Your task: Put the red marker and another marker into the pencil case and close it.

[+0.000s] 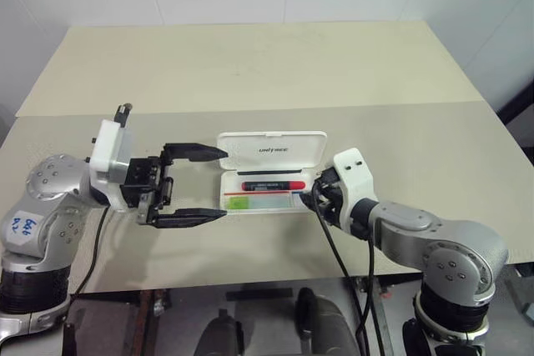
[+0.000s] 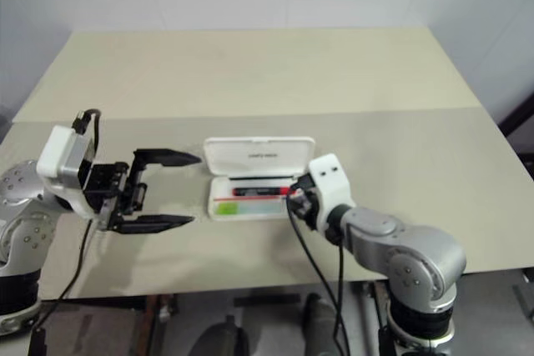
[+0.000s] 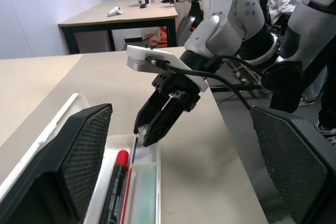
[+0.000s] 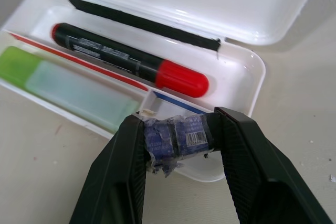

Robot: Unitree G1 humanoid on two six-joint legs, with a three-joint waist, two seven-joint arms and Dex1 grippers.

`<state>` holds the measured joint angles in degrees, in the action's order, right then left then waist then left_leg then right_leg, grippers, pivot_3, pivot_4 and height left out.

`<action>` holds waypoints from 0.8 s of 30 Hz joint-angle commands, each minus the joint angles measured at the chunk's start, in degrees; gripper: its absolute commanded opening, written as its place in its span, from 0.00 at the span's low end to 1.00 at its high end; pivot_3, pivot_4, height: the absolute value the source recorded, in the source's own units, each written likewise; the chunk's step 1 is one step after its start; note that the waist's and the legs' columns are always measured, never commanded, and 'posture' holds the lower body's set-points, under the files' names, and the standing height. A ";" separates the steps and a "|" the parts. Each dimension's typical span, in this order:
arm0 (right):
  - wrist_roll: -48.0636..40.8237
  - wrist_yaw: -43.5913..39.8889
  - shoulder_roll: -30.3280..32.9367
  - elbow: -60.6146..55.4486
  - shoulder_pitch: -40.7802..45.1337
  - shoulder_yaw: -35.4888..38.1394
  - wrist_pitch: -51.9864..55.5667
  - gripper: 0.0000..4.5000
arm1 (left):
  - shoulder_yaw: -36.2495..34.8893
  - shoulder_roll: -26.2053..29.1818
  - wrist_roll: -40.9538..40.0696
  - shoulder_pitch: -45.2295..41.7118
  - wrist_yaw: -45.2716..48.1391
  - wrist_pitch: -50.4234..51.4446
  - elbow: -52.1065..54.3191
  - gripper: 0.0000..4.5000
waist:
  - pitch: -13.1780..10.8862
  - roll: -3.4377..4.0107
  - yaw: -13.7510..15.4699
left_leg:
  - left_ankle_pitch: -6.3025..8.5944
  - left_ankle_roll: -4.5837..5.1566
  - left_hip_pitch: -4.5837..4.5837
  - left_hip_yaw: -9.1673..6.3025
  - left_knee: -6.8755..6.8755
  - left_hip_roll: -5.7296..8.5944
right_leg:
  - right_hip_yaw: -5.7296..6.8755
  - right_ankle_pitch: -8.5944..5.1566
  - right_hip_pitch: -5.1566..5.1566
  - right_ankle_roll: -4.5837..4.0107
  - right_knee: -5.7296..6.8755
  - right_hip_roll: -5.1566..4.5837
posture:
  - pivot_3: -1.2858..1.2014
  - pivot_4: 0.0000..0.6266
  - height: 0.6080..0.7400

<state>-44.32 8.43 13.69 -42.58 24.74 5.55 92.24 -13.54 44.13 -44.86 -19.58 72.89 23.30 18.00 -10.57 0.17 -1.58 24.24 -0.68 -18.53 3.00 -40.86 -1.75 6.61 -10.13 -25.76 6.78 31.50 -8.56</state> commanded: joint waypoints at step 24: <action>-13.03 9.70 2.31 5.28 3.61 1.35 0.26 0.82 | -13.52 9.53 -1.48 12.70 0.79 -0.91 4.88 1.00 | -0.03 0.04 -0.05 | 0.00 -0.04 0.14 0.46 0.67 -0.01 | 0.00 -0.11 -0.35 -0.18 0.00 0.00 | 0.52 0.24 1.00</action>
<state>-55.83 17.23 15.67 -36.44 27.83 6.59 92.24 -26.00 52.95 -46.56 -6.30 74.00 23.36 21.93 -10.60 0.21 -1.63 24.24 -0.72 -18.40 3.52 -40.16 -1.76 6.61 -10.24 -26.17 6.60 31.50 -8.55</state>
